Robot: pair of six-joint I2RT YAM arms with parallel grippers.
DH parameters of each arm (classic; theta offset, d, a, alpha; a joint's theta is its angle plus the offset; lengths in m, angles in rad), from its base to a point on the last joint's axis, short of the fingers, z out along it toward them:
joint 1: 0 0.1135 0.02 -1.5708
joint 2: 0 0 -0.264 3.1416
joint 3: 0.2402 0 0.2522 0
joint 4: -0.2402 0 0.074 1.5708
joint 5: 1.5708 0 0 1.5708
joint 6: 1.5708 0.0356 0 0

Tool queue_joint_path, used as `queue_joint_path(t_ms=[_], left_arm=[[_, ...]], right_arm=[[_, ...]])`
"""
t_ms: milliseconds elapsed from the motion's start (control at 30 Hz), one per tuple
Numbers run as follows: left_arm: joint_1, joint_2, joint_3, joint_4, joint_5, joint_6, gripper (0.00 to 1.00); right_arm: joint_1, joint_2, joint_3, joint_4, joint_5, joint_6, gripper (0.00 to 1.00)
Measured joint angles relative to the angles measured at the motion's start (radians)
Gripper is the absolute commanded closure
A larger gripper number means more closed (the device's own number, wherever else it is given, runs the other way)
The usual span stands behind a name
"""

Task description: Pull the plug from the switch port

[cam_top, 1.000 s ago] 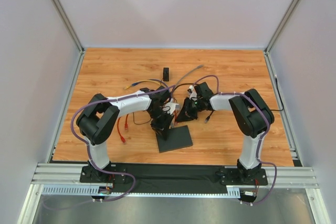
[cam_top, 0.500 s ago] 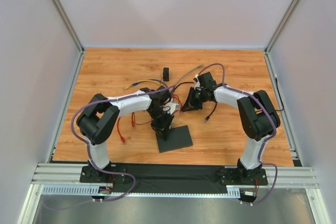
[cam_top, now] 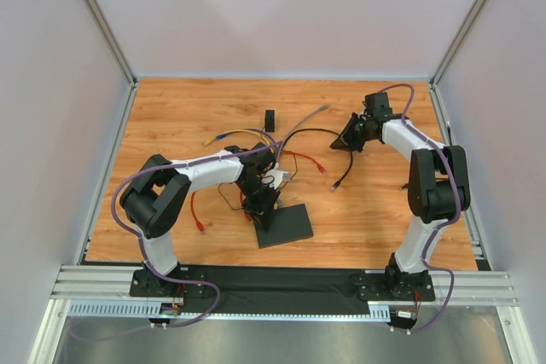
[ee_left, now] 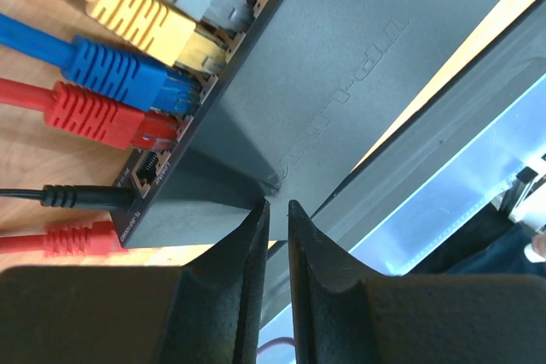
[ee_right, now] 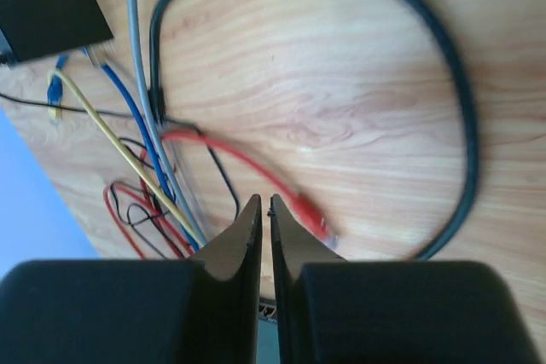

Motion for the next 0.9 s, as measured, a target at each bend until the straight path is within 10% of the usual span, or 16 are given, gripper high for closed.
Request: queue_joint_path(t_ms=[400, 900], left_arm=[[0.000, -0.023, -0.006, -0.005, -0.017, 0.003, 0.69], [0.242, -0.233, 0.297, -0.079, -0.211, -0.051, 0.58]], right_arm=[[-0.005, -0.010, 0.068, -0.133, 0.132, -0.141, 0.98], [0.195, -0.042, 0.080, -0.298, 0.048, -0.304, 0.59]])
